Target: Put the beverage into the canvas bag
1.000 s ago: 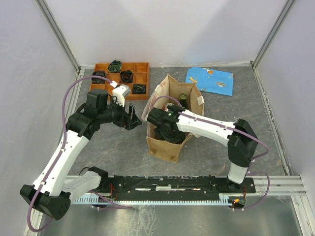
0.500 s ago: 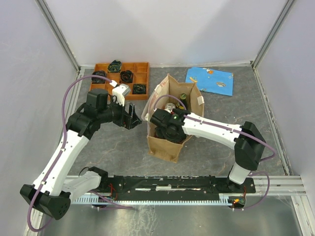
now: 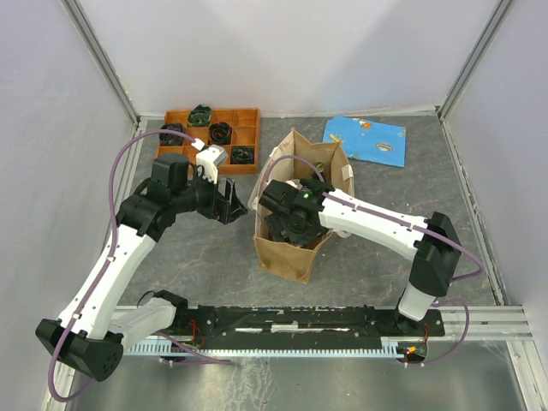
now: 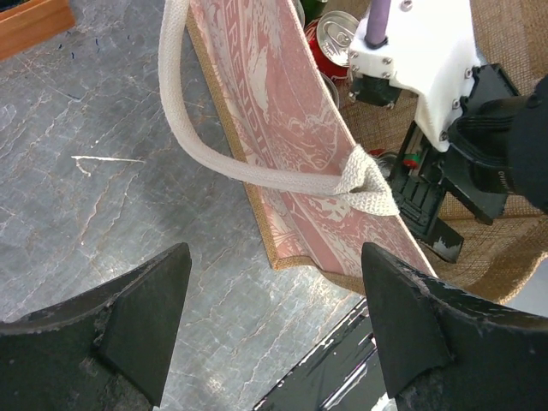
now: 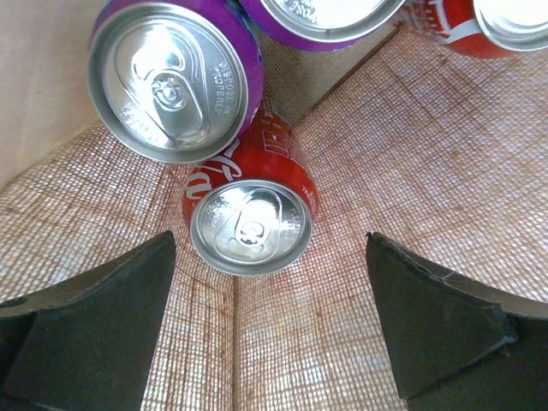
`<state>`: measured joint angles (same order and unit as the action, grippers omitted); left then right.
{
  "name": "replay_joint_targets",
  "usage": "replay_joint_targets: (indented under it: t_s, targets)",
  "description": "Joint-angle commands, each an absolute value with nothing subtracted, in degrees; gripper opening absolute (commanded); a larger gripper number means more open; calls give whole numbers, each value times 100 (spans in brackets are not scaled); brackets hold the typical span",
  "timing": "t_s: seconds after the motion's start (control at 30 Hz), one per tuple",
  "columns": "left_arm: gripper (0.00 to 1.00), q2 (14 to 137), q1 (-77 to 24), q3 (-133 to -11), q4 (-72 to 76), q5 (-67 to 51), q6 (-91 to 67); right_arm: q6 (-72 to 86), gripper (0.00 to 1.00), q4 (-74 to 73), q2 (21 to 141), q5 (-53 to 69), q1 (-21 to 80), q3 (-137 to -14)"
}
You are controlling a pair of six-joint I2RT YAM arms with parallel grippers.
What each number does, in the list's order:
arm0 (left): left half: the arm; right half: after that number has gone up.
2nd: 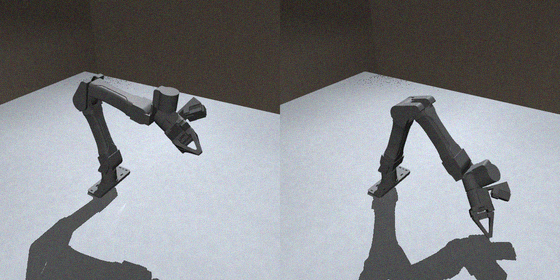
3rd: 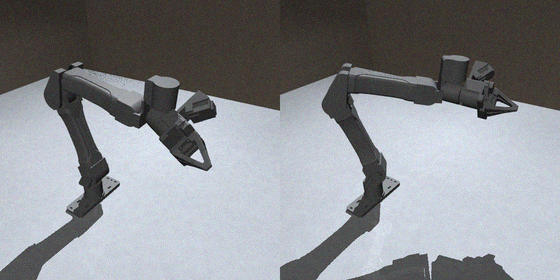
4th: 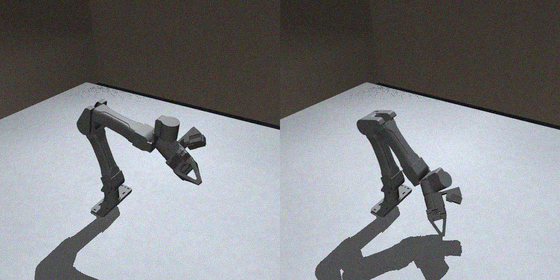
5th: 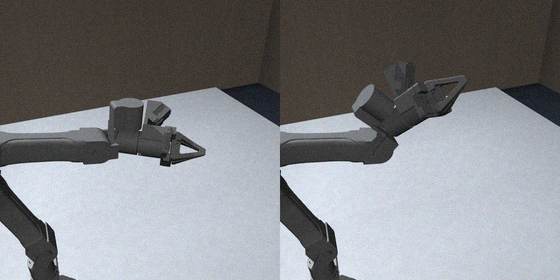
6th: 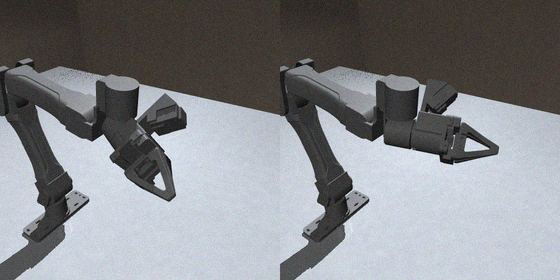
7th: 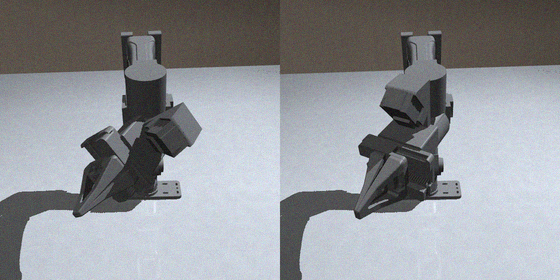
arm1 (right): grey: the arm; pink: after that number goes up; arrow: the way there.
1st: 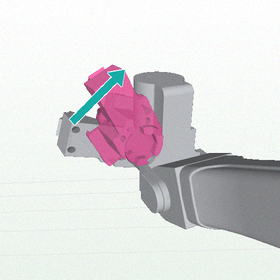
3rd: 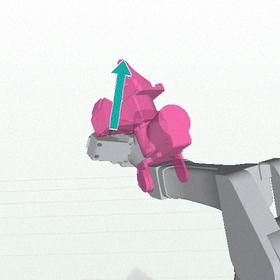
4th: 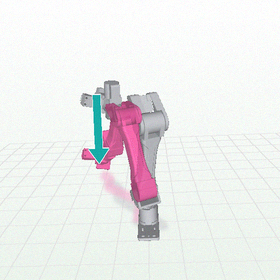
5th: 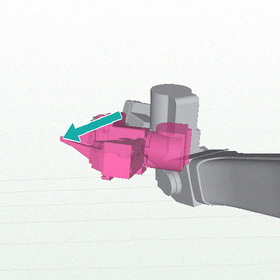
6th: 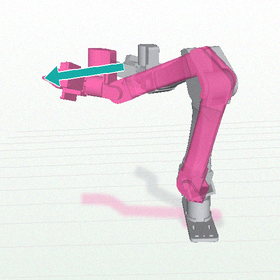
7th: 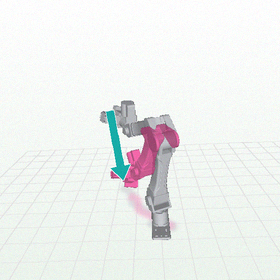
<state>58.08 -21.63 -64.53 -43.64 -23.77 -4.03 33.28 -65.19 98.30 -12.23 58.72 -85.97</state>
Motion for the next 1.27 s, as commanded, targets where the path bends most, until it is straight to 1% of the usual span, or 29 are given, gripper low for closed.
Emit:
replay_joint_targets:
  t_s: [0.0, 0.2, 0.4, 0.7, 0.93, 1.23]
  targets:
    - [87, 5792, -2163, -6609, -4054, -2405, -456, 3348, 99, -6858, 9505, -1403, 5910, -9185]
    - [87, 5834, -2159, -6667, -3932, -2374, -538, 3338, 99, -6863, 8996, -1977, 5859, -9863]
    - [87, 5944, -2154, -6837, -3843, -2371, -595, 3755, 99, -6596, 8421, -2275, 5581, -9963]
    - [87, 6036, -2159, -6913, -3640, -2333, -716, 4554, 99, -6834, 7786, -3405, 5554, -9743]
    - [87, 6140, -2147, -6934, -3301, -1875, -895, 4747, 99, -7192, 7285, -4290, 5475, -9470]
    - [87, 6152, -2061, -6804, -3058, -1775, -1050, 4977, 99, -7230, 6568, -4538, 5246, -8502]
